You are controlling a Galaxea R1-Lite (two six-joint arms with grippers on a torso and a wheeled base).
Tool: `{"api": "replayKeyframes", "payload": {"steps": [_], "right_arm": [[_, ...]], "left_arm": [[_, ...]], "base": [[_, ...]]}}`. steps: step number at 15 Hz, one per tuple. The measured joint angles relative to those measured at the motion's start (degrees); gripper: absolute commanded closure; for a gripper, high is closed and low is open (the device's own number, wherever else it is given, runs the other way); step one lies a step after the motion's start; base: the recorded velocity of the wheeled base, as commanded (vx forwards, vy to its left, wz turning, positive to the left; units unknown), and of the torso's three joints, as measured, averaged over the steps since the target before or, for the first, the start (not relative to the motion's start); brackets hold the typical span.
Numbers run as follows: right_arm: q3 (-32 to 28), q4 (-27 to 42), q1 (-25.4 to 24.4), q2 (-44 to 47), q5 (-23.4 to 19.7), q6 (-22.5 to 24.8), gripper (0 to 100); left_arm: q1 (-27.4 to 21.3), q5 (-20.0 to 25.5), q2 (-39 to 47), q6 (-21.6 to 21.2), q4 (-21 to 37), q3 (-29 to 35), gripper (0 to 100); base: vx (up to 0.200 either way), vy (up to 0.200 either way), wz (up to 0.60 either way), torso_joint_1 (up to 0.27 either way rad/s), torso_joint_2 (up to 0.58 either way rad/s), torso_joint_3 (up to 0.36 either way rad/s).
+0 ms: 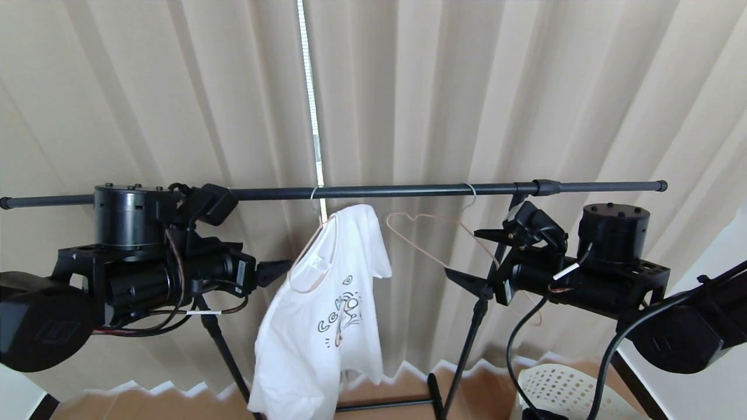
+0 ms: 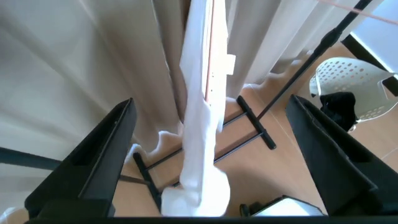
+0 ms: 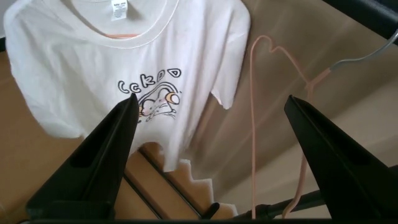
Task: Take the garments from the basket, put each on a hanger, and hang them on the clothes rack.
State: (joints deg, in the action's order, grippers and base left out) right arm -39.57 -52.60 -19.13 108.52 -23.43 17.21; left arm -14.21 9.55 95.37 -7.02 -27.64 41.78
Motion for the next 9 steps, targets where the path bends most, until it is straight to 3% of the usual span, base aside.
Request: {"api": "replayKeyframes", "payload": {"steps": [4,9], "right_arm": [[5.8,0.3,0.0,-8.2,3.5,-2.9,0],[21.7,4.3,-0.6,-28.8,24.7,-9.7,0]], "left_arm": [[0.4,0.1,-10.3,2.1,0.0,-6.4,0],[1.8,0.0,-32.2,5.9,0.2,-21.4,0]], "base": [[0.000,0.000,0.00,0.000,0.00,0.000],[0.000,0.000,0.00,0.000,0.00,0.000]]}}
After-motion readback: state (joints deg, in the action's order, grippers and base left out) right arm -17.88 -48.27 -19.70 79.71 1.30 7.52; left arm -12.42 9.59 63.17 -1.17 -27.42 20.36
